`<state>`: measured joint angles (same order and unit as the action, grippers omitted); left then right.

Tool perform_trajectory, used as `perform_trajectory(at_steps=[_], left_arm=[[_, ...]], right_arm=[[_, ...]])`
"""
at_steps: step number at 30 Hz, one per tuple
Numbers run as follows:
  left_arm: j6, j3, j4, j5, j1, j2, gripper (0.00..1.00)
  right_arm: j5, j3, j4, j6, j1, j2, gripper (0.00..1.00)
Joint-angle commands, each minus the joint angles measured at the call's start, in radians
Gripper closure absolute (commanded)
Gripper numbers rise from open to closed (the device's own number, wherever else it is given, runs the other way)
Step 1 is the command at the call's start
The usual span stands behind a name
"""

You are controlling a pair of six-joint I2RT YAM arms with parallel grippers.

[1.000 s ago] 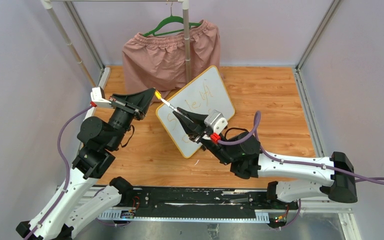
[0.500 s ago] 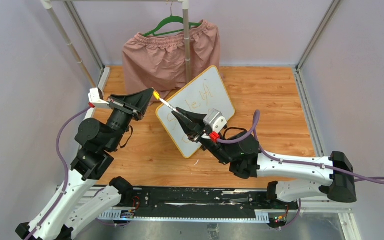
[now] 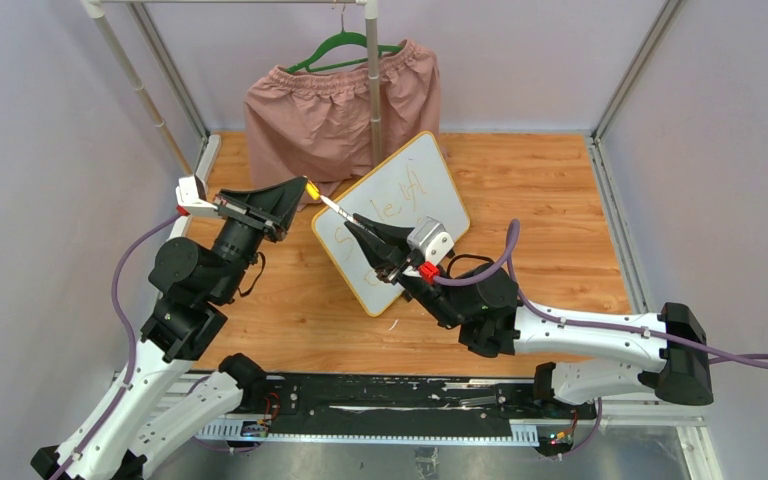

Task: Write a sentence on the whiteboard
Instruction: Close the whiteboard marker at the center of the board.

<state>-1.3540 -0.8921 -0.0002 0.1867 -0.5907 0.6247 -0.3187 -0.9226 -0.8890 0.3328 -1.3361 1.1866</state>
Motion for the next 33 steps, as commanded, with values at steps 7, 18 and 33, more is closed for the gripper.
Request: perform_trajectory(at_steps=[7, 18, 33], left_arm=[[0.011, -0.022, 0.037, 0.028, -0.005, -0.014, 1.0], [0.015, -0.024, 0.035, 0.041, -0.006, -0.009, 1.0], [0.012, -0.001, 0.034, 0.027, -0.005, -0.01, 1.0]], right_arm=[[-0.004, -0.025, -0.014, -0.027, -0.016, -0.017, 1.0], [-0.002, -0.026, -0.003, -0.029, -0.023, -0.021, 1.0], [0.003, -0.042, -0.021, -0.024, -0.024, -0.02, 1.0]])
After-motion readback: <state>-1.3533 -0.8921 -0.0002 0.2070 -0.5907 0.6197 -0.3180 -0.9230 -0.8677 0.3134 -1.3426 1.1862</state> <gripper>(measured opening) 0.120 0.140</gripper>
